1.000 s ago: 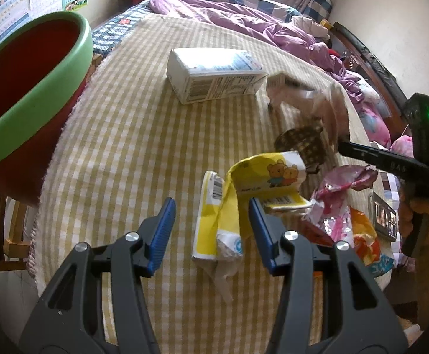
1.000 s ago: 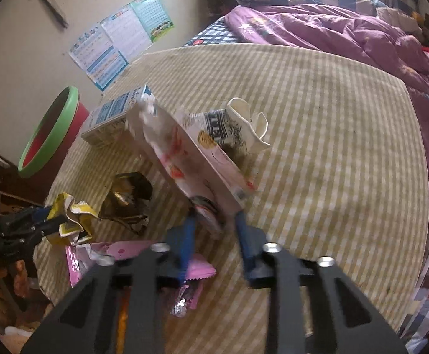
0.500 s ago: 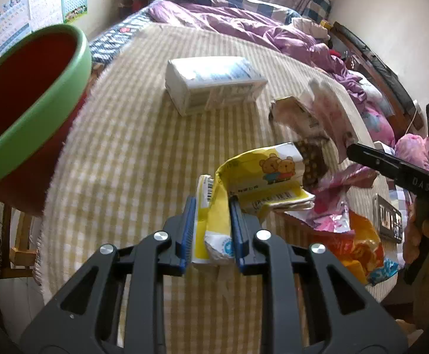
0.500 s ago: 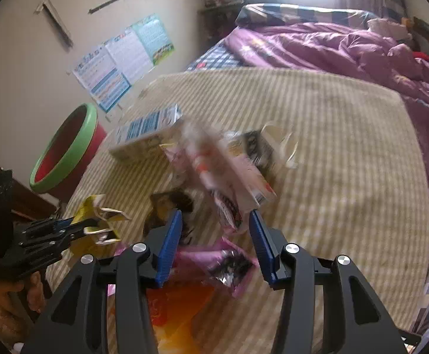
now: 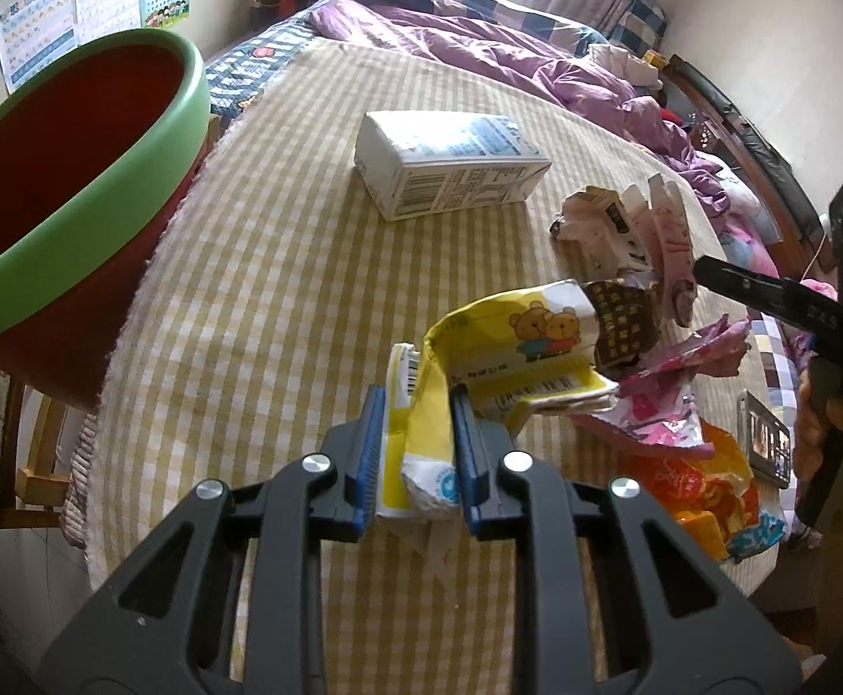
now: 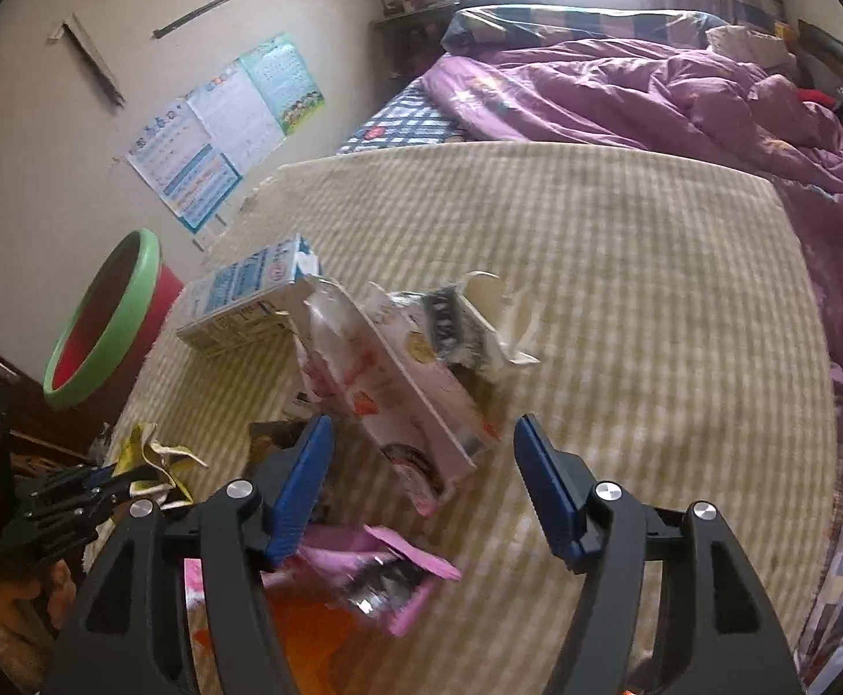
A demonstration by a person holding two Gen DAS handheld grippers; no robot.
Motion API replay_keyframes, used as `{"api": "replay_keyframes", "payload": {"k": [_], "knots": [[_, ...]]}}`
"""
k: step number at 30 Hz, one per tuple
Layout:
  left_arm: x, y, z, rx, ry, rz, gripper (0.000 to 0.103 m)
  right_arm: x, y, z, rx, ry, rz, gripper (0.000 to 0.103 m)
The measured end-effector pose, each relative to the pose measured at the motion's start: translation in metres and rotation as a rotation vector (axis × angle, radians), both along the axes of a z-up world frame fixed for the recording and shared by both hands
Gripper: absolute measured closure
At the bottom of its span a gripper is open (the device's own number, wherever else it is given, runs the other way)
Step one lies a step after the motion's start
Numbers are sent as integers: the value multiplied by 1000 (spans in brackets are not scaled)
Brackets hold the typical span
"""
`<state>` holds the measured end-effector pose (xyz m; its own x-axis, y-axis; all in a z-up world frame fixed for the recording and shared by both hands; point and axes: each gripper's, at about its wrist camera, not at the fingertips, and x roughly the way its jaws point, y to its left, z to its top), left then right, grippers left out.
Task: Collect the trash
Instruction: 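Grasp the yellow snack packet with the left gripper while the right gripper grasps the white-pink carton, then carry the yellow packet and the white-pink carton over the bucket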
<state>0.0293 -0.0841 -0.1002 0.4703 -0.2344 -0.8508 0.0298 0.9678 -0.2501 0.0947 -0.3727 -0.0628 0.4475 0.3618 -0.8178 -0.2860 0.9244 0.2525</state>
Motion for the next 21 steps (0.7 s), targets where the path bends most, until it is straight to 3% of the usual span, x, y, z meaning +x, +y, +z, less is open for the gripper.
{"api": "replay_keyframes", "payload": {"k": [3,6,8,9,21], "knots": [[0,0,0,0,0,2,81,6,6,-12,-5,27,-27,38],[-1,1,2,3,-3,3,81,4,7,-15,-11,17,-63,45],[-1,3,3,6,-6,10,81,1,8,-11,-6,7,-69,64],[-2,4,3,8,-7,14,81,-2,9,-10,1,9,-77,80],[0,13,25,0,-77,40,81,-22,31,38,102,-93,-52,84]]}}
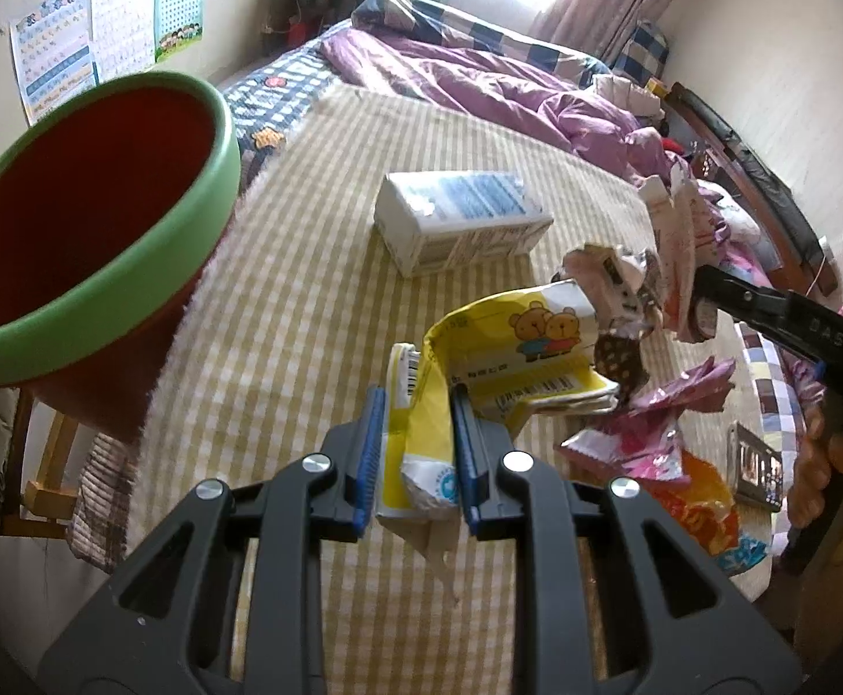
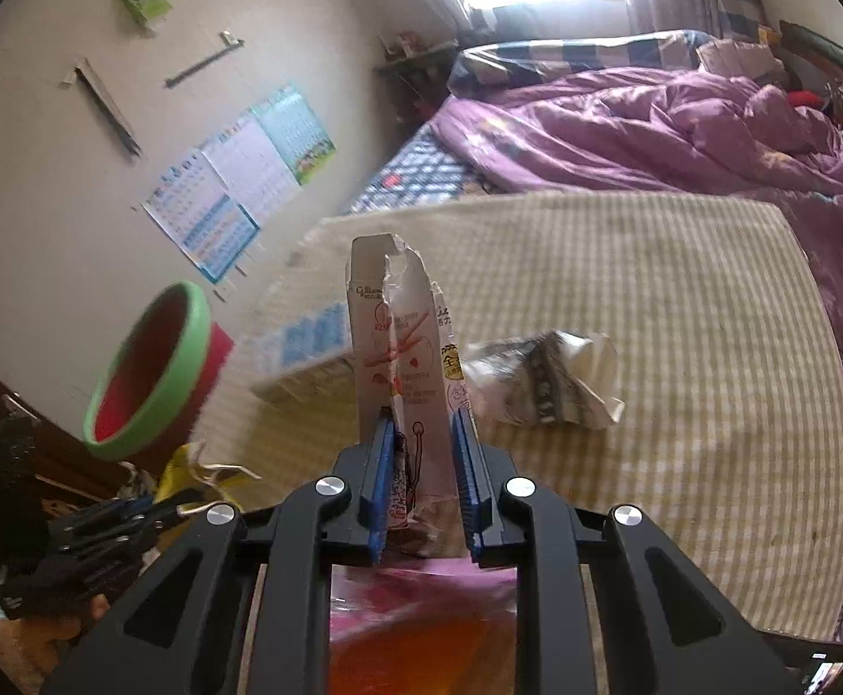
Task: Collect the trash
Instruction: 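Carry the yellow packet and the white-pink carton over the bucket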
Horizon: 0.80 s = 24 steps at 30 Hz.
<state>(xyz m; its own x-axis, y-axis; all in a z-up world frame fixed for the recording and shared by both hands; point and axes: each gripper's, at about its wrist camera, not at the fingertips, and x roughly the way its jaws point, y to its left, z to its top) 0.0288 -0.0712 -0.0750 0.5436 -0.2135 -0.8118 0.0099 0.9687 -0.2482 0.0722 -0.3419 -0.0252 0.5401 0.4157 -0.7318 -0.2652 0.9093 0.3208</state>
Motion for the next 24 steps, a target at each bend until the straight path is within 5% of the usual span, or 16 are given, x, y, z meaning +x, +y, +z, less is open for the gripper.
{"api": "replay_keyframes", "payload": {"k": [24], "knots": [[-4,34,24,-6,-78,28,81,-18,72,14,35,-12,108,84]]}}
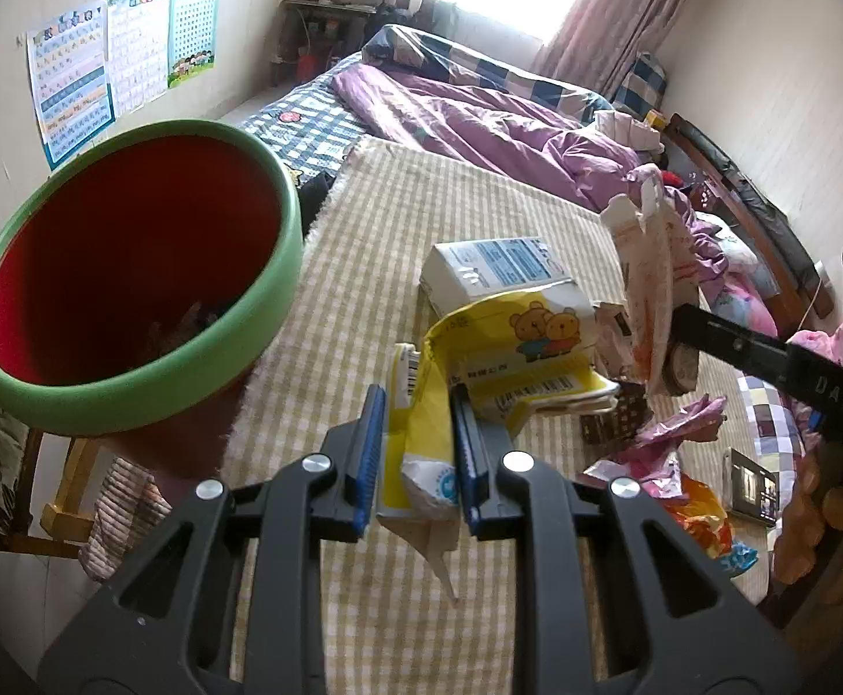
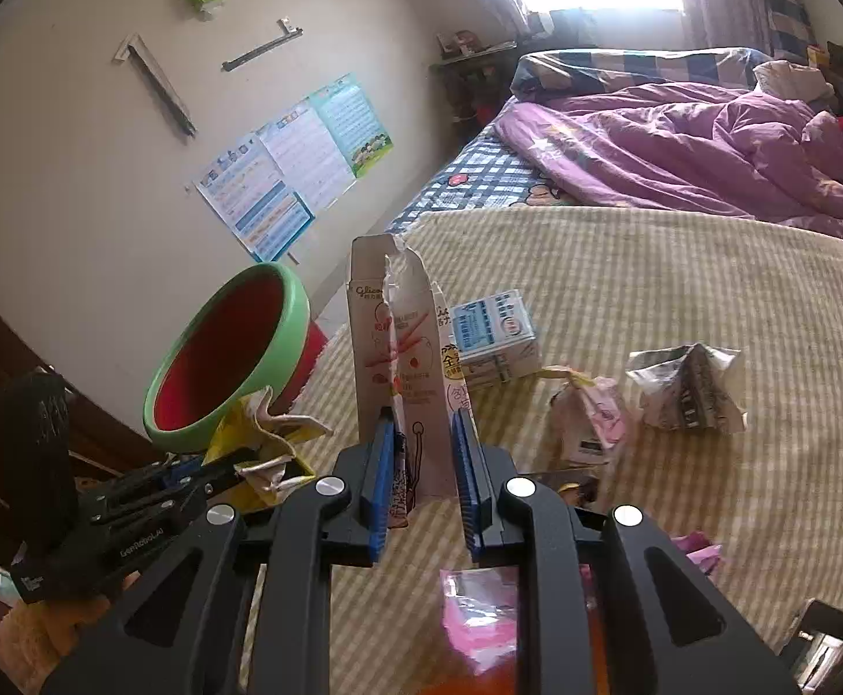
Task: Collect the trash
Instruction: 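Carry the yellow packet and the white-pink carton over the bucket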
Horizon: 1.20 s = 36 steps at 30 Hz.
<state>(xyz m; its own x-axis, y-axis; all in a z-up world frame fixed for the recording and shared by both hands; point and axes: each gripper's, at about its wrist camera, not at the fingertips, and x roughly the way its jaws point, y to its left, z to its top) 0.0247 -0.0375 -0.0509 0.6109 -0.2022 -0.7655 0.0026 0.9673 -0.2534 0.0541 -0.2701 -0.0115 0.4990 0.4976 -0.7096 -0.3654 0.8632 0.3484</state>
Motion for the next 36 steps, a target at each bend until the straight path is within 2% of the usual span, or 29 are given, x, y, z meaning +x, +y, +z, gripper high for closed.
{"api": "replay_keyframes", "payload": {"k": [24,36], "knots": [[12,47,31,-35,-110,-16,81,-1,59,7,-7,-14,0,84],[15,88,36,-42,-136,21,81,1,91,7,-17,-22,6,84]]}}
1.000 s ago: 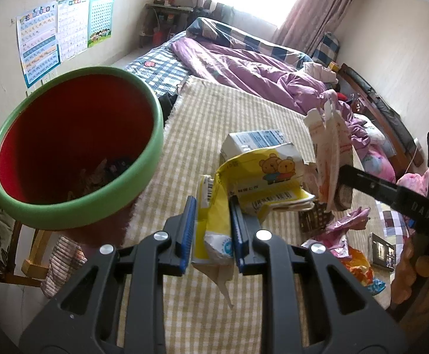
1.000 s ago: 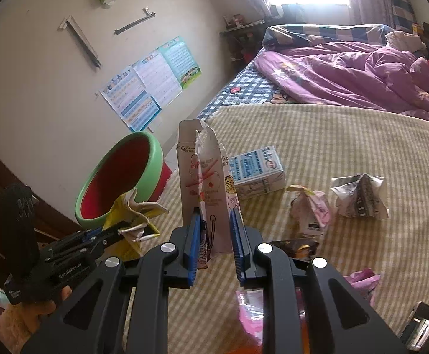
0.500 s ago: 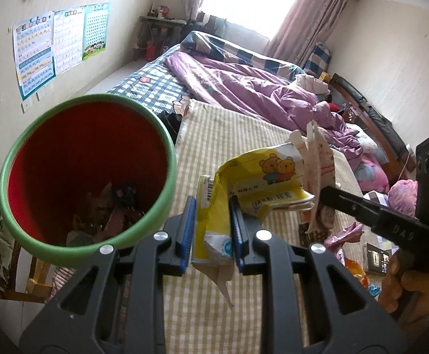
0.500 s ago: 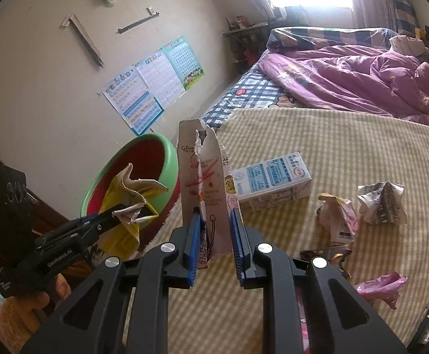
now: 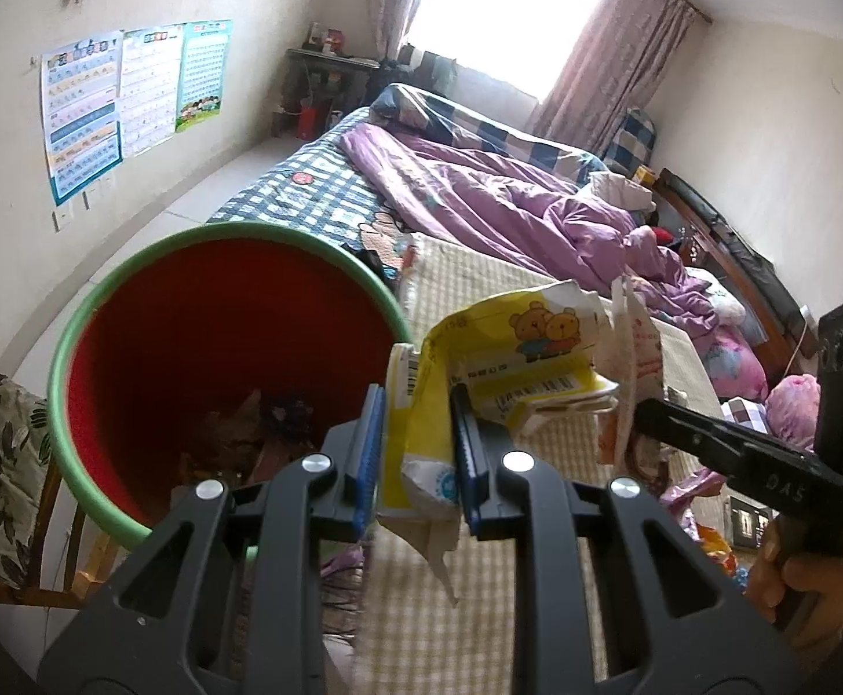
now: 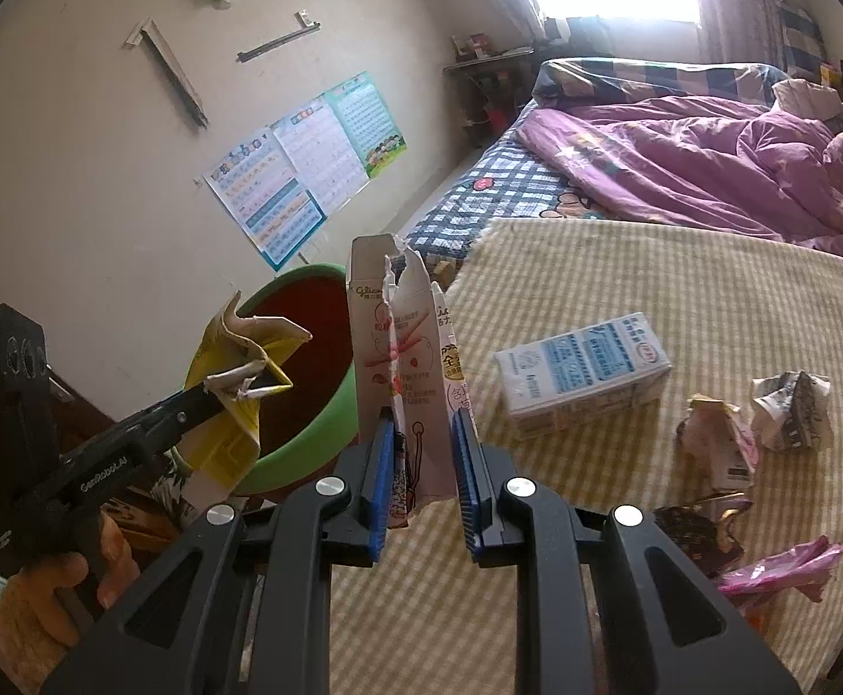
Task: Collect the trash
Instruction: 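Carry the yellow packet and the white-pink carton over the bucket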
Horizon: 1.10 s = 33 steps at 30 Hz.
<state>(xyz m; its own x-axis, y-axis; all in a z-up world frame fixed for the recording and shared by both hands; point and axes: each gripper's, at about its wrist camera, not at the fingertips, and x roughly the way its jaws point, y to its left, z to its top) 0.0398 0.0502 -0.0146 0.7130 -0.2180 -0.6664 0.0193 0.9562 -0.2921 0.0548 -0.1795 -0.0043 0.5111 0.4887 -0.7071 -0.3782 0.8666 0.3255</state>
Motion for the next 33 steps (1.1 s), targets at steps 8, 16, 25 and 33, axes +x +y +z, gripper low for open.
{"api": "replay_keyframes", "payload": {"k": [8,16,25,33], "knots": [[5,24,-6,4,10,27,81,-1,20,-3,-20,0,0,84],[11,37,-11,5,18,23,81,5,27,-8,-27,9,-4,84],[19,48,-20,12,32,47,81,11,54,-8,-38,0,39,83],[20,65,-21,15,39,95,81,18,86,-10,-46,-4,103,83]]}}
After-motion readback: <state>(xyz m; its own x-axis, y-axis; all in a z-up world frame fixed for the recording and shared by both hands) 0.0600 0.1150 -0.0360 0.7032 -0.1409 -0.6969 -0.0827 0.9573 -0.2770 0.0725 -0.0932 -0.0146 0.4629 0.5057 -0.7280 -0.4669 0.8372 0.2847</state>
